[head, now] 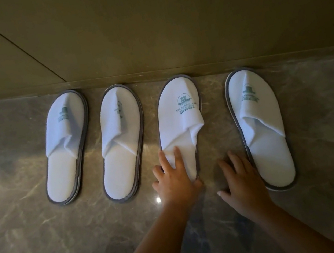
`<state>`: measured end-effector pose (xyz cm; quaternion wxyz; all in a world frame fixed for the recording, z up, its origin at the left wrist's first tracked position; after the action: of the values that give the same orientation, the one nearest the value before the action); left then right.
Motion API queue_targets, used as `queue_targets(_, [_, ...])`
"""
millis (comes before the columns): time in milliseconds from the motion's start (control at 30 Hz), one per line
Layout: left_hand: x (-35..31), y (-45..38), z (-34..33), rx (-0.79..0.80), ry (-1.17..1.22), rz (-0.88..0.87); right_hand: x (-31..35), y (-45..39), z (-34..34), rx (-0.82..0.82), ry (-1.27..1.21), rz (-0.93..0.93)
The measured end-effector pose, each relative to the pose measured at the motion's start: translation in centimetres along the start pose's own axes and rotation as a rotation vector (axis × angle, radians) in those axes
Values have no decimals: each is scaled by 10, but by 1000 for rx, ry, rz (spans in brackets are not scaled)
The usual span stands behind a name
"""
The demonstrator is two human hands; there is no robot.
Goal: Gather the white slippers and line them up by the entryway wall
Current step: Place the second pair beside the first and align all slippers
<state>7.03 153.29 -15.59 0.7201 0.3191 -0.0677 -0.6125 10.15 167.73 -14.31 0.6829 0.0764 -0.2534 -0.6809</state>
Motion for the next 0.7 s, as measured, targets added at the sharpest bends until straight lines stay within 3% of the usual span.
queue_targets(167, [4,-2,0,15,-16,2,-17,2,16,-323,-96,-253])
queue_targets(333, [4,-3,1,28,-24,6,-53,1,13,-196,-204,-591])
queue_targets(700, [1,-1,6,46,-7,28,-31,-3,0,-179,-286,-574])
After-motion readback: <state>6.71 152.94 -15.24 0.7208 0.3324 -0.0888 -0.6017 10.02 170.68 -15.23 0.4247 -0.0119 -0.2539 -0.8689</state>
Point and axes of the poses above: each hand's wrist, its own y-axis away from the middle knuckle, its own z-axis out of the back of the hand, x = y × z, the point moved 3 cm from there along -y, towards the middle knuckle, and after that the axes turned 3 degrees about y, right-handed, at the moved point
